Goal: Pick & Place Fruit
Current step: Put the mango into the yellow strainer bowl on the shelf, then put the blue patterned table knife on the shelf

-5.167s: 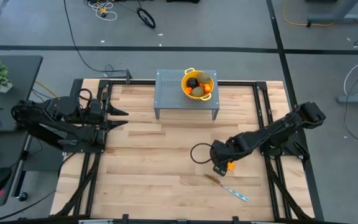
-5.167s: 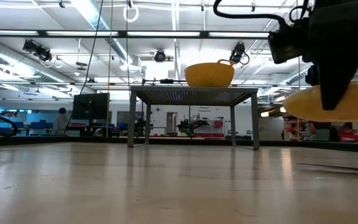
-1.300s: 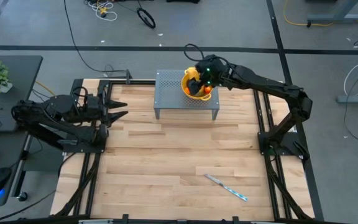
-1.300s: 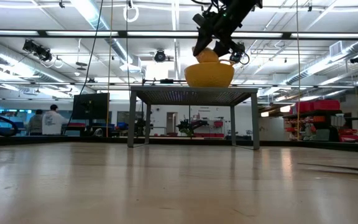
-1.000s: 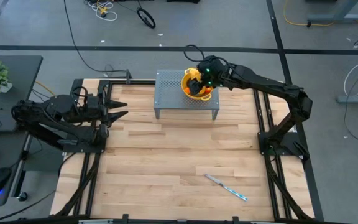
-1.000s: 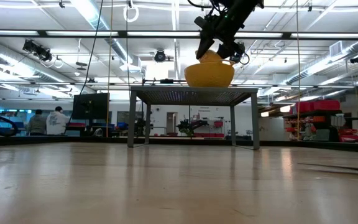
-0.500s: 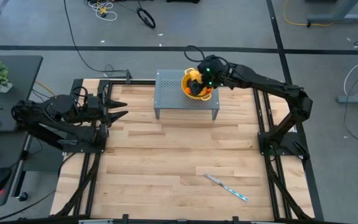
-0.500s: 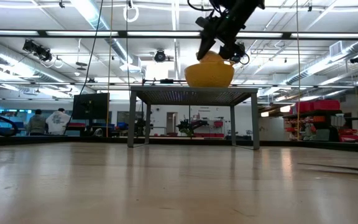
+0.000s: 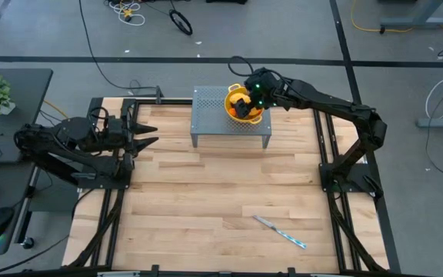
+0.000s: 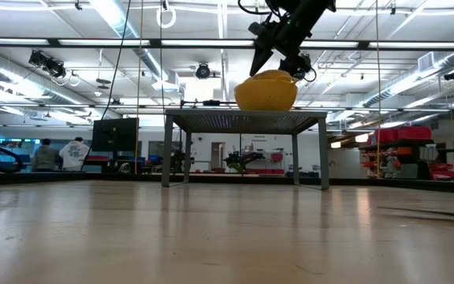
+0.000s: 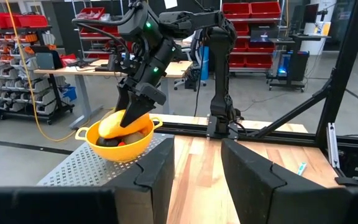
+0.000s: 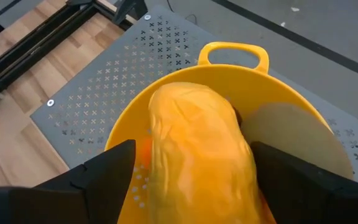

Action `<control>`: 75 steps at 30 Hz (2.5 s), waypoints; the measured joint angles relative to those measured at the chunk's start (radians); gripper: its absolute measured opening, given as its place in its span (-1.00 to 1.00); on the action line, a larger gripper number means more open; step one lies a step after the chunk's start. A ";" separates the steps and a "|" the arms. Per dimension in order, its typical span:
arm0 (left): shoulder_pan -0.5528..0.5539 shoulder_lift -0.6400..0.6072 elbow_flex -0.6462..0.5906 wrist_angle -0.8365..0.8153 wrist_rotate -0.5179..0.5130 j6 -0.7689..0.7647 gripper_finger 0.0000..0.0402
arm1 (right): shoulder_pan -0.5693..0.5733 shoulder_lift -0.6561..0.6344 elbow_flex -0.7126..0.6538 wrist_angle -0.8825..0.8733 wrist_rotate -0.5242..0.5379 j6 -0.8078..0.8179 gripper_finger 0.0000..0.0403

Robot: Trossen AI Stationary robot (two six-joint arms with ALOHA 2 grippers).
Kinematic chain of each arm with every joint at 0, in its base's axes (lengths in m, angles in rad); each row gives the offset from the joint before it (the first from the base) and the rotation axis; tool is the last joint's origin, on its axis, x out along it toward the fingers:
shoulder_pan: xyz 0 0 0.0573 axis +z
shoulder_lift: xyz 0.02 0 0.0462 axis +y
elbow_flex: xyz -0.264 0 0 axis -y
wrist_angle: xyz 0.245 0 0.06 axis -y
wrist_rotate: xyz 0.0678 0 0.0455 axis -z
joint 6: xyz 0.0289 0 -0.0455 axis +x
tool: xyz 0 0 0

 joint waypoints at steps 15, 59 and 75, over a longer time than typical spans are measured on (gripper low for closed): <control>0.000 0.000 0.000 0.000 0.000 -0.020 -0.30 | 0.000 -0.034 0.000 0.090 0.038 -0.061 0.62; 0.000 0.000 0.000 -0.003 0.057 -0.050 -0.30 | 0.599 -0.123 0.000 -0.038 0.182 0.057 0.62; 0.000 0.000 0.000 -0.003 0.057 -0.050 -0.30 | 0.768 -0.125 0.000 -0.303 0.167 0.241 0.62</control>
